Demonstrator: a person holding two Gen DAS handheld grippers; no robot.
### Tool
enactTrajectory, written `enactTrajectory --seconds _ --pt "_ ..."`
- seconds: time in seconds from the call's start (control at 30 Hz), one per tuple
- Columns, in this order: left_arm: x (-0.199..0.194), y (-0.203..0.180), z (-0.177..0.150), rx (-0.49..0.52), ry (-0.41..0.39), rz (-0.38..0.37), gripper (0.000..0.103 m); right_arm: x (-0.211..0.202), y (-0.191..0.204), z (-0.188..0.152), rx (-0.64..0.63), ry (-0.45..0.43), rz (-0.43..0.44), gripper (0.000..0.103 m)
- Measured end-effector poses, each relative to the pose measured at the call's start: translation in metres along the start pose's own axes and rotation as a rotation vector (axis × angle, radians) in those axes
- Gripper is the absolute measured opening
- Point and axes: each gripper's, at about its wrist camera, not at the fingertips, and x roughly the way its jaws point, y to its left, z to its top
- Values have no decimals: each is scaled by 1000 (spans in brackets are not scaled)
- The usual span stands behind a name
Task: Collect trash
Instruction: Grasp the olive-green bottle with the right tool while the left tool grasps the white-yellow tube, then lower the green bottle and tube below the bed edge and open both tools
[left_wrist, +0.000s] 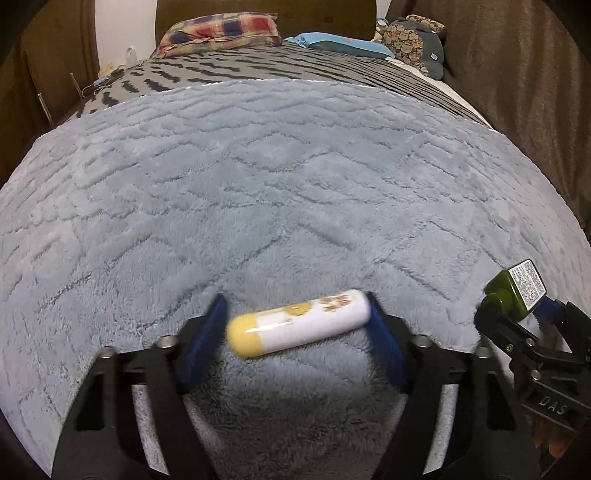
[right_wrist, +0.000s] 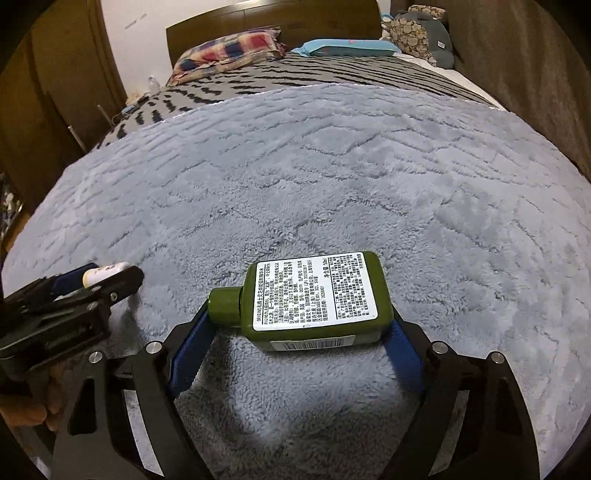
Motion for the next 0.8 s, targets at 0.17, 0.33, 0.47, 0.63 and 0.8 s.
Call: enactTrajectory --seconds 0.17,0.33,0.47,0.63,0.8 --pt "-11 3 -11 8 -5 -14 65 -13 -1 -8 -2 -19 13 85" --pt "-38 8 -36 24 -21 -29 64 -44 1 -26 -27 -75 25 85" --pt "-71 13 -65 40 -55 -29 64 -78 6 -49 -68 -126 44 85" --pt "-128 11 -106 80 -135 -17 64 -132 11 -84 -90 -193 101 85" --pt "-195 4 -157 116 -234 -19 65 -181 22 -122 -124 -246 153 86"
